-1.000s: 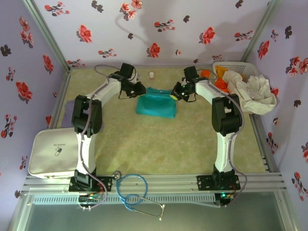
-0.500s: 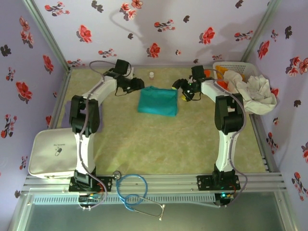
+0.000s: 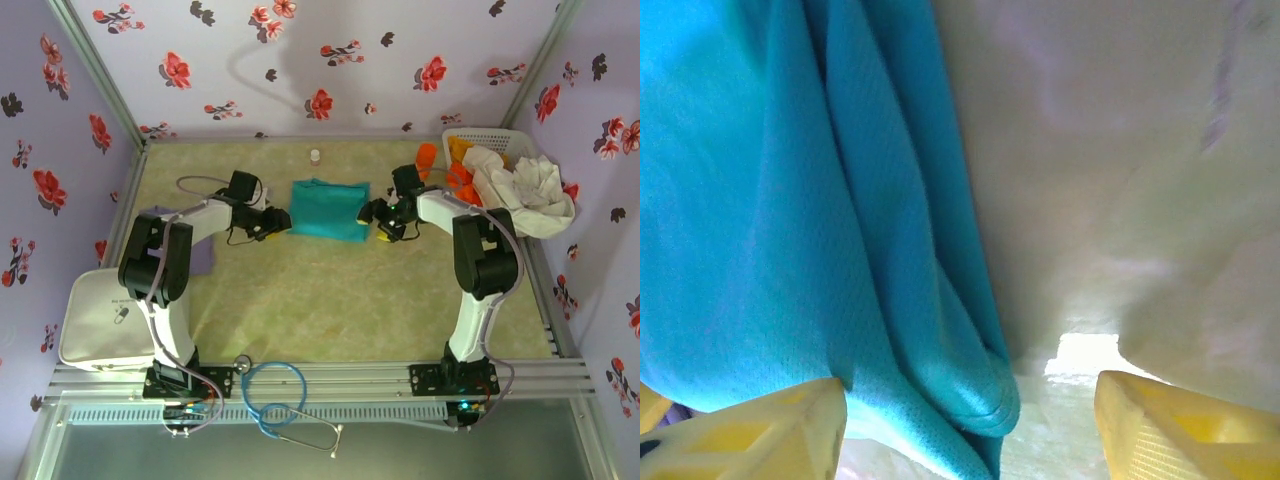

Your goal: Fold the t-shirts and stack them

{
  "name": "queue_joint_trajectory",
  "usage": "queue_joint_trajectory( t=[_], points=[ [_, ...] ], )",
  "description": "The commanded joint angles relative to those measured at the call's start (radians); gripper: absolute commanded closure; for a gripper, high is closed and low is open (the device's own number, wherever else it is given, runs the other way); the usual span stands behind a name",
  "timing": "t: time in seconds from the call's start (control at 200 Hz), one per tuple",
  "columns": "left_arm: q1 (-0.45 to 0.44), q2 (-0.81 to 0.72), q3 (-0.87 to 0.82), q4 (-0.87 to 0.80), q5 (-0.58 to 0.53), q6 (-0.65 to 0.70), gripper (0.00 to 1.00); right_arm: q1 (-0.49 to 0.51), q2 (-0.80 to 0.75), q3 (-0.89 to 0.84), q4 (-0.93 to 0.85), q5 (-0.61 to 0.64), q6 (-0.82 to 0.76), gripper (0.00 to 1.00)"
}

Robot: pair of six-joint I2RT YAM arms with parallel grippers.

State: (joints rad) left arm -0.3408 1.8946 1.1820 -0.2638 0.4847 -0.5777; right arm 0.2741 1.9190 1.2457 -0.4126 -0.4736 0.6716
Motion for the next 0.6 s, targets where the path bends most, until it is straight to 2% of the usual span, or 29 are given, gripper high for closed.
queue_joint_trajectory(
  t=[0.0, 0.235, 0.44, 0.595],
  points=[
    [-0.009, -0.011, -0.005, 0.096, 0.043, -0.027, 0.54, 0.030, 0.017, 0.000, 0.024, 0.022, -0.050, 0.36],
    [-0.012, 0.020, -0.019, 0.165, 0.041, -0.053, 0.61, 0.048, 0.044, 0.004, 0.043, 0.026, -0.047, 0.51],
    [-0.017, 0.040, 0.007, 0.166, 0.048, -0.063, 0.74, 0.051, 0.032, -0.010, 0.039, 0.040, -0.041, 0.63],
    [-0.019, 0.047, 0.015, 0.139, 0.050, -0.075, 0.91, 0.052, 0.025, -0.013, 0.031, 0.036, -0.041, 0.77]
  ],
)
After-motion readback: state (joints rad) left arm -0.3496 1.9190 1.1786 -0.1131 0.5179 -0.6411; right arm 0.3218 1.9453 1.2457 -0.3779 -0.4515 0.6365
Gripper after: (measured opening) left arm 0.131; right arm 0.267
